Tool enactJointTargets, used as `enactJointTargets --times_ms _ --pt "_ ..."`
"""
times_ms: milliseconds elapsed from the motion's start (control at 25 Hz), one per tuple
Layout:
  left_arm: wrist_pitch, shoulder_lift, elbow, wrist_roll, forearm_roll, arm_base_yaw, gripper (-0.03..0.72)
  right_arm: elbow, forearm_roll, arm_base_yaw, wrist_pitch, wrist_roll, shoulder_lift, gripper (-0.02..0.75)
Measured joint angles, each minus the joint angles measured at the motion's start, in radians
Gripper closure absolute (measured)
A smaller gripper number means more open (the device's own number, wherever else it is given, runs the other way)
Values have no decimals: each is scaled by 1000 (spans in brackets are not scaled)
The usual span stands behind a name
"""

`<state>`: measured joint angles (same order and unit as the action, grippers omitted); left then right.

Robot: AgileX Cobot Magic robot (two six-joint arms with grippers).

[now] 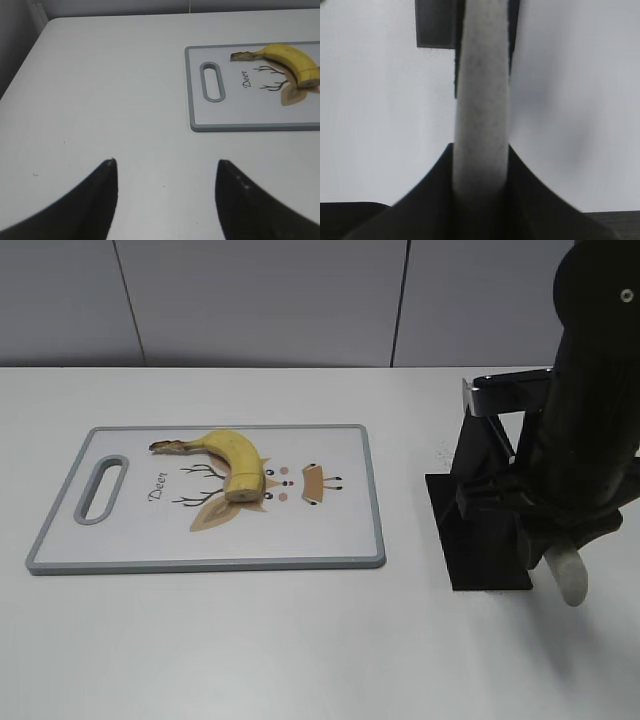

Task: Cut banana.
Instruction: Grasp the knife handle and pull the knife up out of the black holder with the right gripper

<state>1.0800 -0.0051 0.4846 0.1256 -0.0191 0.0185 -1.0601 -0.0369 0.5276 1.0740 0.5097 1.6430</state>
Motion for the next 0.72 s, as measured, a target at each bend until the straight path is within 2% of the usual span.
enactJointTargets --times_ms 720 --pt "-1 0 0 0 0 0 97 0 -16 1 -32 60 -172 566"
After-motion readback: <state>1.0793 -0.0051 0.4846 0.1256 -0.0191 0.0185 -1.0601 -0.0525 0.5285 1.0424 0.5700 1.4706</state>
